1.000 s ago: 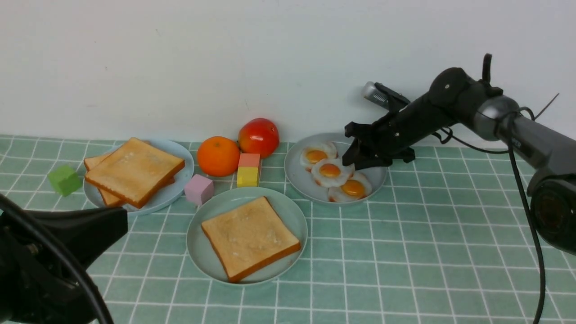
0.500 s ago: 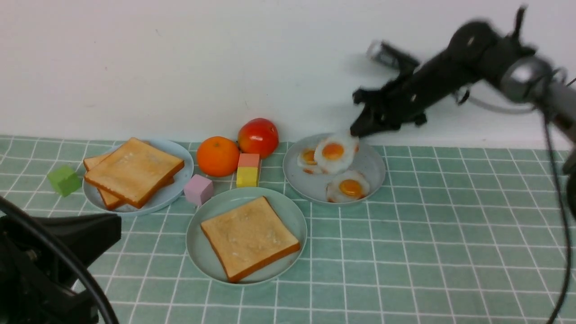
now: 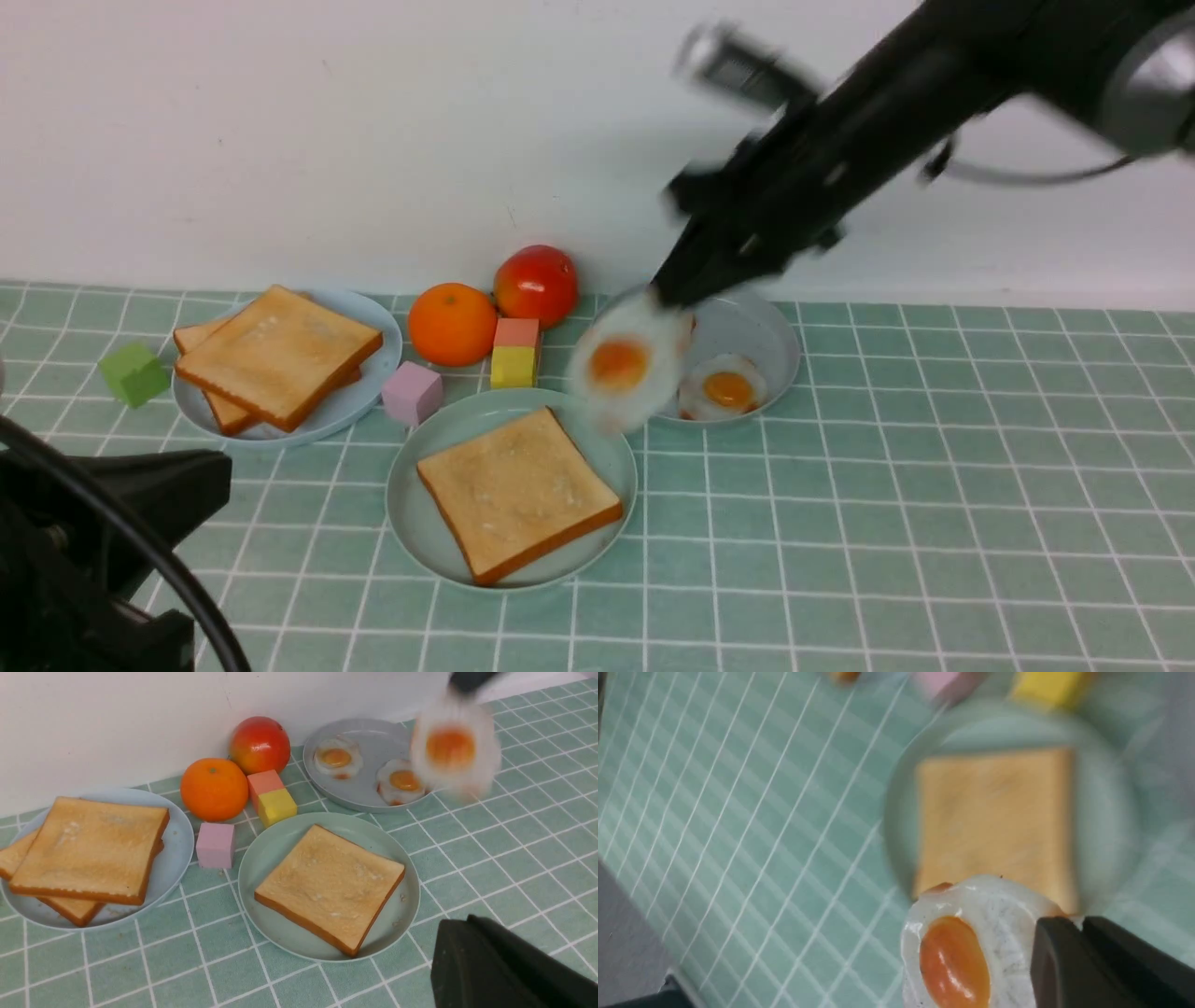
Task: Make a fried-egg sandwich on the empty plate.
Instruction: Use the right arm to place the fried egg on the slice of bread in the middle, then use the left arm to grab a slice of bread
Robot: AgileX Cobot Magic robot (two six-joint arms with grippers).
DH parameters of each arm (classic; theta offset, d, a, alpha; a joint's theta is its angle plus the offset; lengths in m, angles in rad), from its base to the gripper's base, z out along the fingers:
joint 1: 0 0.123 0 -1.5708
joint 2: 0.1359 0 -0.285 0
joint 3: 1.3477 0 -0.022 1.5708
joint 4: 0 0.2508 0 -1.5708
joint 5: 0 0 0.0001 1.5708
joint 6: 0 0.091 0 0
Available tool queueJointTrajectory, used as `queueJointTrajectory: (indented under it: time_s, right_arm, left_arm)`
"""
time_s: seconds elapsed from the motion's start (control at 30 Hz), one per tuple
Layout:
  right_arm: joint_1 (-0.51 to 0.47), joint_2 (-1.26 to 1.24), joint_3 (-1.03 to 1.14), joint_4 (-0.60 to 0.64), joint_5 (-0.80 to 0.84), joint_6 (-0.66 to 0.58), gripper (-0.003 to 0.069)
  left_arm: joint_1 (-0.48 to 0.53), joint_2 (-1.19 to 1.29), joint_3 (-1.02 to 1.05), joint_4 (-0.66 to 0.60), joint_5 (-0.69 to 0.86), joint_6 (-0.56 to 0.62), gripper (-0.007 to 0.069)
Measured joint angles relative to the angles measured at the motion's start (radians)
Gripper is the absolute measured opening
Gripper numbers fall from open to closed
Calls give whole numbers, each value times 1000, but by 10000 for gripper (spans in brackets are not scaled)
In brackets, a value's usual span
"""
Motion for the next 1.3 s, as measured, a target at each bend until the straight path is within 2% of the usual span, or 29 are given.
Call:
queueJointTrajectory:
  time_s: [0.13, 0.23, 0.37, 0.57, 0.63, 0.77, 0.8, 0.87, 0.97, 1.07, 1.13, 1.17, 1.3]
  right_arm:
    - [62, 14, 119, 32, -158, -11, 41]
    - [90, 74, 173, 113, -282, -50, 41]
    - [93, 131, 176, 206, -369, -93, 41]
    - [93, 178, 176, 241, -424, -100, 61]
    - [93, 193, 176, 245, -430, -89, 94]
    - [92, 203, 178, 239, -437, -84, 284]
    - [92, 203, 178, 239, -438, -84, 294]
    - [89, 187, 178, 218, -431, -84, 407]
    - [73, 127, 180, 153, -369, -83, 466]
    - [61, 44, 181, 64, -281, -64, 440]
    - [53, -78, 181, -73, -167, -24, 353]
    - [53, -154, 181, -163, -102, 19, 285]
    - [54, -330, 190, -349, 34, 140, 114]
  left_arm:
    - [0, 0, 0, 0, -3, -1, -11]
    - [0, 0, 0, -4, -3, -1, -11]
    - [0, 0, 0, -4, -2, -1, -10]
    - [0, 0, 0, -4, 4, -1, -10]
    - [0, 0, 0, -5, 4, -1, -10]
    - [0, 0, 0, -9, 4, -1, -6]
    - [0, 0, 0, -8, 4, -1, -6]
    - [0, 0, 0, -22, 9, -1, -3]
    - [0, 8, 0, -58, 35, -1, -1]
    - [0, 47, 0, -77, 73, -17, -1]
    - [0, 141, -10, -84, 104, -48, -1]
    - [0, 201, -26, -89, 120, -56, 0]
    - [15, 398, -117, -93, 124, -50, -13]
